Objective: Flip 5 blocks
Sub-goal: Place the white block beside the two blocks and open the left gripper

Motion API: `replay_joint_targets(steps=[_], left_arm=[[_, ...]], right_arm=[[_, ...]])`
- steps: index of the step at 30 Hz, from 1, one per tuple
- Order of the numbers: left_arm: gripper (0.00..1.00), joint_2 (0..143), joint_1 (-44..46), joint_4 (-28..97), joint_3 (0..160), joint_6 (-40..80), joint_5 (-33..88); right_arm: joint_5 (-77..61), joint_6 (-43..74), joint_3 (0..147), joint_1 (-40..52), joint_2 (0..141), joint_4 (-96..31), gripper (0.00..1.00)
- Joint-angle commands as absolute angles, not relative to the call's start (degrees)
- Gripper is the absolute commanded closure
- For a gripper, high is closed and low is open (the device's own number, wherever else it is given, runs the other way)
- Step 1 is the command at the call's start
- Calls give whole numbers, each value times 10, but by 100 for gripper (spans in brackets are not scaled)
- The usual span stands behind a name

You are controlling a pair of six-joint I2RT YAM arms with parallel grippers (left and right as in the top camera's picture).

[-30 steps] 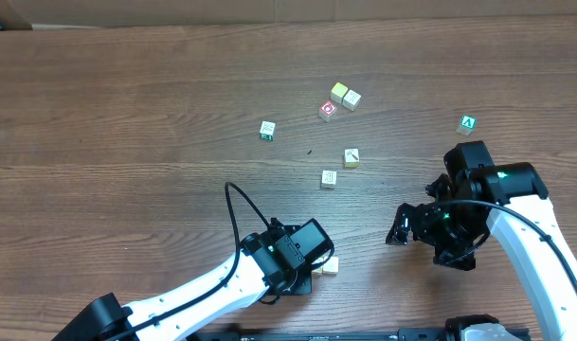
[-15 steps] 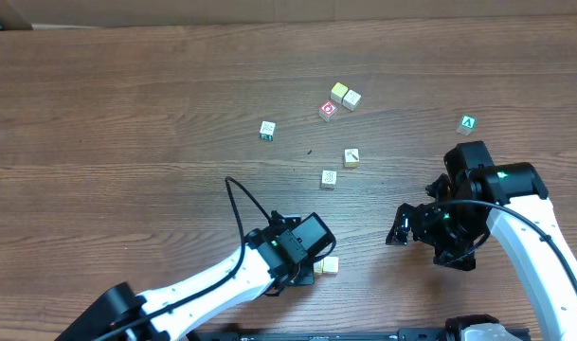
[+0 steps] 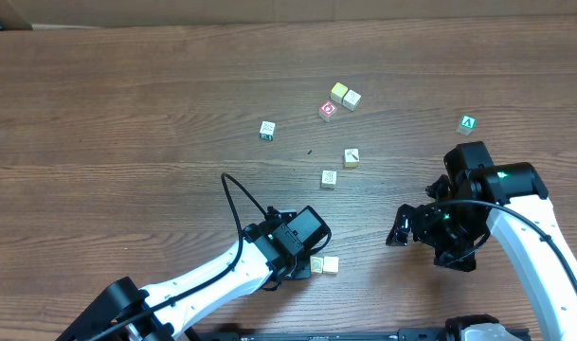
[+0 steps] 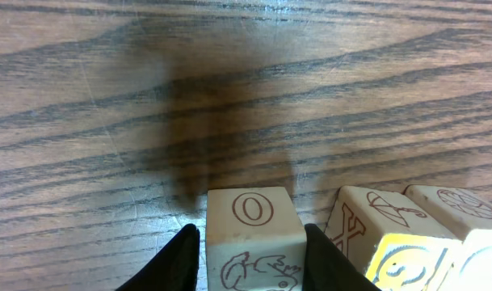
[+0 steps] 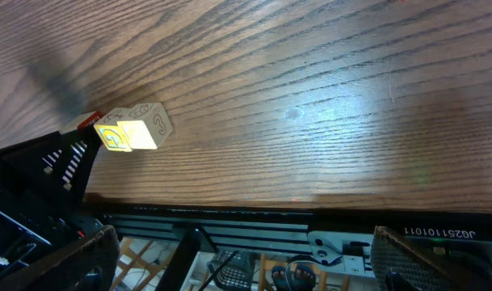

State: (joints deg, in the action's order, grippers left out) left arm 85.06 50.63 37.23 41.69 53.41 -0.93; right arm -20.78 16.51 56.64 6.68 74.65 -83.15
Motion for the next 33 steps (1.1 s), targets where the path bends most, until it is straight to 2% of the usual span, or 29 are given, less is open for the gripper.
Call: replay_joint_targets(steps=[1, 4, 25, 33], left_arm=[[66, 854, 504, 371, 415, 522, -19], [64, 854, 504, 369, 415, 522, -19], [60, 853, 497, 343, 421, 523, -18], [61, 808, 422, 388, 441, 469, -19]], right_arm=[[-211, 163, 577, 64, 747, -830, 0], [-211, 163, 577, 64, 747, -830, 0], [-211, 163, 577, 64, 747, -829, 0], [-211, 163, 577, 64, 747, -830, 0]])
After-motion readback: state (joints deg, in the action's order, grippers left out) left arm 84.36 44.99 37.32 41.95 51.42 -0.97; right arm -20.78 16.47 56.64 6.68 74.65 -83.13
